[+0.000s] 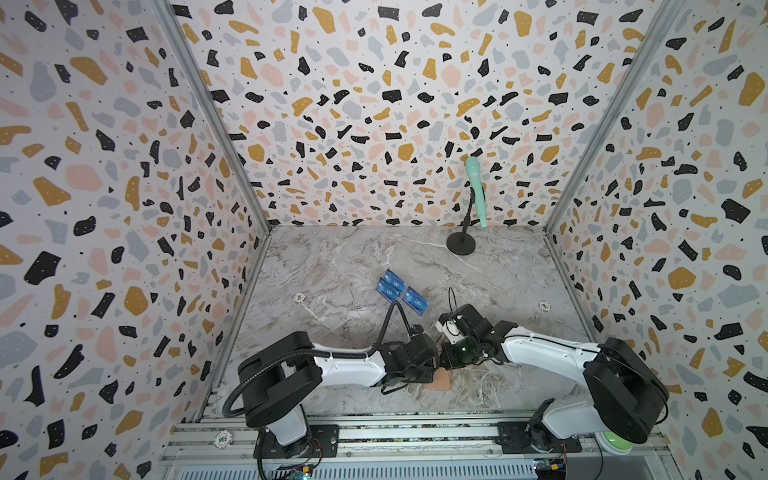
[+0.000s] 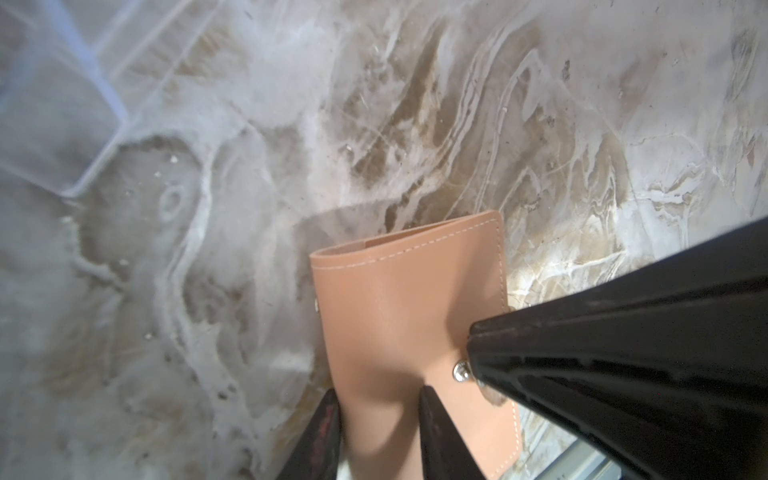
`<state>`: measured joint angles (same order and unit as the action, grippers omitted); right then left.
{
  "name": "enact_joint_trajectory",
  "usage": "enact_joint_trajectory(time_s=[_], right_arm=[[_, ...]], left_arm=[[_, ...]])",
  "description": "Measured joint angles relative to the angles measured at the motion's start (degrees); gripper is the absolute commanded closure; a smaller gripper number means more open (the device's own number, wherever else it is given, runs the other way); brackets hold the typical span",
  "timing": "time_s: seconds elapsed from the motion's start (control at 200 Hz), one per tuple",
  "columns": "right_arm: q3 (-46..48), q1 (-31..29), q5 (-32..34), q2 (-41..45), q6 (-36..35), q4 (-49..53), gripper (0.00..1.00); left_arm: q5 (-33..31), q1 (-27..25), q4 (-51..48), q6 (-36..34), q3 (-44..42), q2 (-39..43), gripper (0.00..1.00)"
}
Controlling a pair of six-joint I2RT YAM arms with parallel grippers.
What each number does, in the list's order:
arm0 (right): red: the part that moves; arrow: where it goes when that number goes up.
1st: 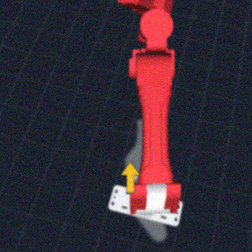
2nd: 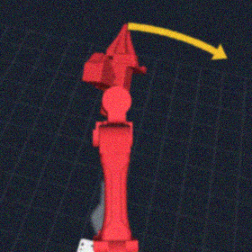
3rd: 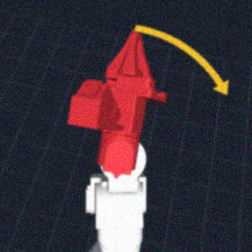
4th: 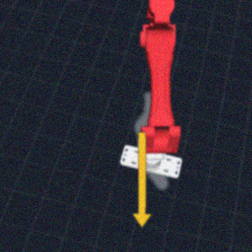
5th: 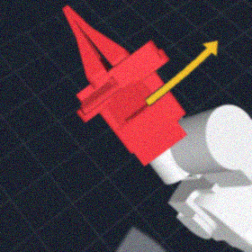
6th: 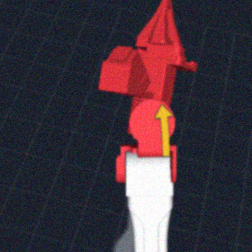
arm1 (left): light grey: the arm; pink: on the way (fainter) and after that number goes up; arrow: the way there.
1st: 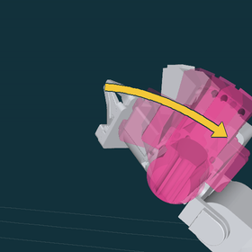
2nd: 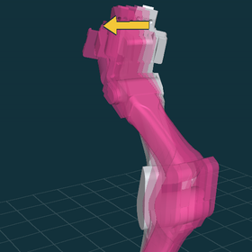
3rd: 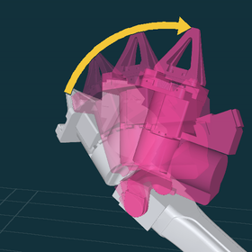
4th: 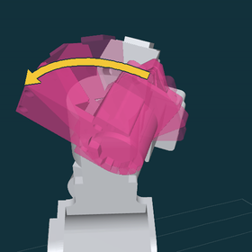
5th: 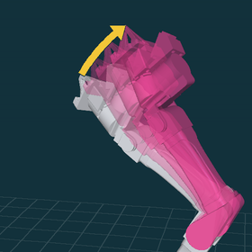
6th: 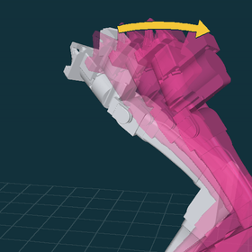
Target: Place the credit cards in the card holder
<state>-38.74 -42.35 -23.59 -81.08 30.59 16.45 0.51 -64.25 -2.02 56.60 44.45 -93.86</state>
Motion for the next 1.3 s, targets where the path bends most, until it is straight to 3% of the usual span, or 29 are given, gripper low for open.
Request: enact_joint_trajectory(time_s=[1.301], right_arm=[[-0.09, -2.10, 1.97, -0.42, 0.68, -0.55, 1.00]], left_arm=[[0.00, -0.02, 0.81, 0.13, -0.57, 0.20, 0.67]])
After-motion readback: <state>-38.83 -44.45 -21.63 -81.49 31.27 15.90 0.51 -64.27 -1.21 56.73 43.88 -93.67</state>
